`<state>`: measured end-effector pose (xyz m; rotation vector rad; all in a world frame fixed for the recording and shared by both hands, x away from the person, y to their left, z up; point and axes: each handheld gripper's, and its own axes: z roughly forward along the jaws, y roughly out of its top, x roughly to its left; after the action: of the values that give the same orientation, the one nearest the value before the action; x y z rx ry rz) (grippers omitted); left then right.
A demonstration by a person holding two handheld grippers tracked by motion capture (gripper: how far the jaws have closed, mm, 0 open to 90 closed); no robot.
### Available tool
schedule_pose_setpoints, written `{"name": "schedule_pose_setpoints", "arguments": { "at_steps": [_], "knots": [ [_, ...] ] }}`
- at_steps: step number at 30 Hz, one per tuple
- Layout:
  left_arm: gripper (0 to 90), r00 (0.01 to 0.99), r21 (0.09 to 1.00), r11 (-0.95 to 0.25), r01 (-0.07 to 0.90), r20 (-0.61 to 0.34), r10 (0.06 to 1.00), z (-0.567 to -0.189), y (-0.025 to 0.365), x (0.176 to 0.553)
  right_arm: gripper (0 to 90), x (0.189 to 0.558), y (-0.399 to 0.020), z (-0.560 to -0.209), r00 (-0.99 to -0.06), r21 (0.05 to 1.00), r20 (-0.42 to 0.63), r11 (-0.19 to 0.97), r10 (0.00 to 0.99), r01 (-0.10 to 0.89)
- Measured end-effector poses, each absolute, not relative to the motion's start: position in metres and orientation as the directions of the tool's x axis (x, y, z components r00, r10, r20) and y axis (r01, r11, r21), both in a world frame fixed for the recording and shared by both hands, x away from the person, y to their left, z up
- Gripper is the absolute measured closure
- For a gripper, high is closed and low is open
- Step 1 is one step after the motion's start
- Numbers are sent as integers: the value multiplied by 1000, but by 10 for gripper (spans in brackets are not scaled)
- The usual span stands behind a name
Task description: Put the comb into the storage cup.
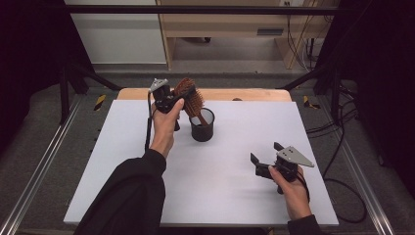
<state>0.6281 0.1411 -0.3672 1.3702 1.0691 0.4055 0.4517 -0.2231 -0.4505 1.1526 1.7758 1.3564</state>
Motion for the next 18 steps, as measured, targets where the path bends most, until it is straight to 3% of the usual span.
{"name": "schedule_pose_setpoints", "arguments": {
  "at_steps": [18],
  "knots": [
    [445,481,902,248,353,-402,779,-374,149,634,47,453,-223,-451,-432,958,35,94,901,272]
  ]
}}
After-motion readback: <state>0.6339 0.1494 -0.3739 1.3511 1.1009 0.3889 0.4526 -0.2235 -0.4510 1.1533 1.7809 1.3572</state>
